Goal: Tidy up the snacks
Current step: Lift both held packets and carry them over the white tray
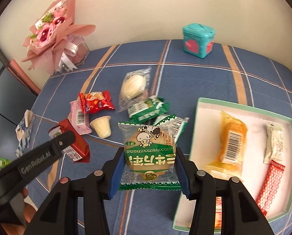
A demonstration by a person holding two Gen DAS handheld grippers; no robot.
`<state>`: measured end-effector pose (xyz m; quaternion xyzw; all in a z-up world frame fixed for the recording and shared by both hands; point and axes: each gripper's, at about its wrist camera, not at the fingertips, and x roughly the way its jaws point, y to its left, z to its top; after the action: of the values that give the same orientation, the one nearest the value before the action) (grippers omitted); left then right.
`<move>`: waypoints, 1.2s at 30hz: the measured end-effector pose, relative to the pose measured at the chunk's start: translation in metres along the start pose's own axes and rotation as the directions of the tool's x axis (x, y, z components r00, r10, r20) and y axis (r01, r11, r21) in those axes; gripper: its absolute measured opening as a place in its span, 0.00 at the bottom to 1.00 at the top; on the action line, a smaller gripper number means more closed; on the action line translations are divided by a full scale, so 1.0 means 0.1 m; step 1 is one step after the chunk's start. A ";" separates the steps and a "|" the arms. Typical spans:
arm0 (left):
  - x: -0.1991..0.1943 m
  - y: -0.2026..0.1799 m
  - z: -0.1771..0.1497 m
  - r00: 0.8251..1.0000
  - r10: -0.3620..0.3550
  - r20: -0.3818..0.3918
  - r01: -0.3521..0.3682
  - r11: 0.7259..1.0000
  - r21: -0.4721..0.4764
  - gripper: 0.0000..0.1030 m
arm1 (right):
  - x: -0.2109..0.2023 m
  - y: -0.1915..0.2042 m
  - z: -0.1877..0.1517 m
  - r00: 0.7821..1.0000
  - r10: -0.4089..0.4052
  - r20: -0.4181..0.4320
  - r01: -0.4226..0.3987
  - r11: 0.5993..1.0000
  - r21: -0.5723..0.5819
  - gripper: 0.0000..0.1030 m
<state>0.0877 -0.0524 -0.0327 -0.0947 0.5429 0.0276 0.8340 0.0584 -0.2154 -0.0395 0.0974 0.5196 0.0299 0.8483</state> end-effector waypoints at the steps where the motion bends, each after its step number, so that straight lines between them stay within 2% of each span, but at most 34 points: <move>1: -0.02 -0.06 -0.02 1.000 -0.001 0.001 0.001 1.000 0.012 0.39 | -0.01 -0.04 0.00 1.000 0.000 0.000 0.000 1.000 0.008 0.51; 10: -0.12 -0.64 -0.21 0.999 -0.031 0.013 0.029 0.992 0.119 0.39 | -0.20 -0.68 -0.01 0.998 -0.064 -0.001 0.064 0.989 0.130 0.51; 14: -0.14 -0.94 -0.34 0.999 -0.047 0.009 0.044 0.981 0.190 0.39 | -0.29 -1.04 -0.03 0.990 -0.138 -0.016 0.139 0.969 0.204 0.51; 16: -0.16 -1.08 -0.41 0.998 -0.056 0.006 0.054 0.974 0.222 0.39 | -0.32 -1.23 -0.05 0.988 -0.149 -0.026 0.151 0.955 0.254 0.51; 25: -0.28 -1.72 -0.80 0.994 -0.107 -0.005 0.100 0.910 0.403 0.39 | -0.55 -1.92 -0.16 0.981 -0.192 -0.028 0.185 0.890 0.418 0.51; 31: -0.29 -2.02 -1.02 0.991 -0.131 -0.021 0.124 0.864 0.487 0.39 | -0.66 -2.14 -0.20 0.977 -0.210 -0.017 0.194 0.861 0.470 0.51; 36: -0.28 -2.14 -1.05 0.987 -0.156 -0.024 0.146 0.844 0.516 0.39 | -0.69 -2.18 -0.19 0.978 -0.208 -0.009 0.187 0.857 0.481 0.51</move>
<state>0.0134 -0.2809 -0.0213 0.0901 0.5133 -0.1836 0.8335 -0.0012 -0.4373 -0.0300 0.2510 0.4996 -0.1886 0.8074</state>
